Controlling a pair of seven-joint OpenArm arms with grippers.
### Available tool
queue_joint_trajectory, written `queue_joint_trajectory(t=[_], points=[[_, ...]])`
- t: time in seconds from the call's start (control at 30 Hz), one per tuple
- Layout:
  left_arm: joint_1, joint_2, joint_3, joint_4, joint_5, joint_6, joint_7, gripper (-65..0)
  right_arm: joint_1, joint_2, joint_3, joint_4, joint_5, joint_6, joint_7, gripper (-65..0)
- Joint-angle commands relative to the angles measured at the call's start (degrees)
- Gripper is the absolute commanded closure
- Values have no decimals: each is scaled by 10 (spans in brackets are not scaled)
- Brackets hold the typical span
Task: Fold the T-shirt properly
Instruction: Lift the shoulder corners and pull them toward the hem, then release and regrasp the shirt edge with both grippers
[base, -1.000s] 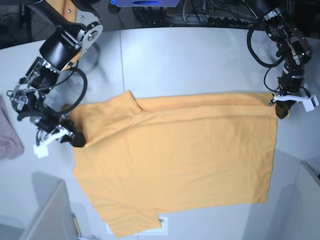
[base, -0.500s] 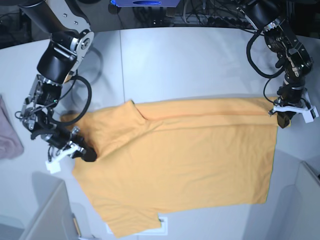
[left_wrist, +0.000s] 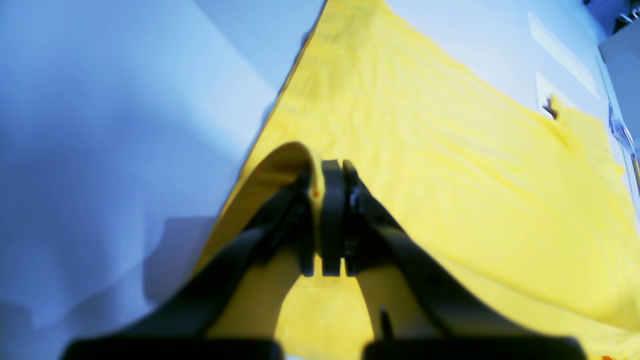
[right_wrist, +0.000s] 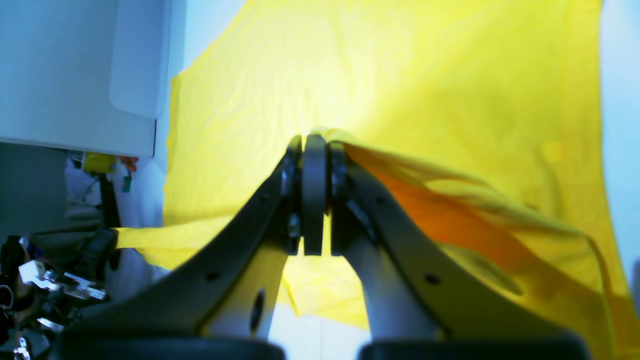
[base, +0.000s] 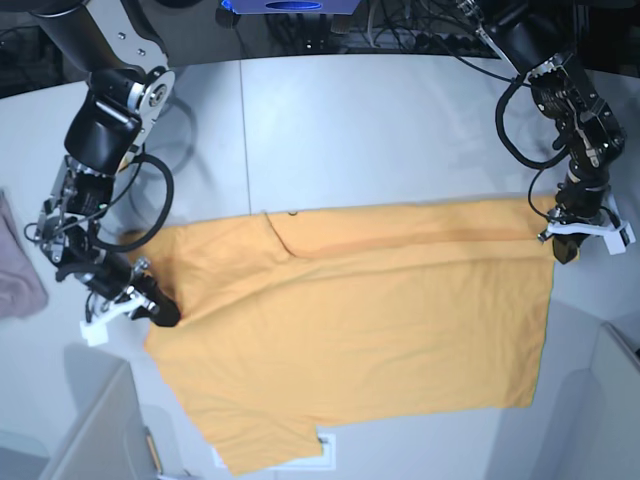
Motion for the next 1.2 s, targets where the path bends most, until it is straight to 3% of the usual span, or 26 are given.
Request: queue_joint_trajectory(t=[0.0,0.7,0.87,1.07,1.1,1.17], points=[[-10,-9,-1,3,-9,-5,-12,0,17,7,0,8,14,4,11,0],[-13,-22,29,-2,-9,-5,-14,0,24,6,0,-48,14,4,43,0],[-14,-22,30,-13,-9,-5,-14,0,24,6,0,-47,15,-36,43,0],[-27,-33,27,-45,-9,-5,-16,0,24,6,4,-46,16,-47,46,-212],[-34,-33,27,-53,-9,-5,-16,-39,24,6,3,-46,15,-47,54,-236],[-47,-36,26,-68,-9,-5,-16,-181,23,7,2,-46,15,-48,68,-249]])
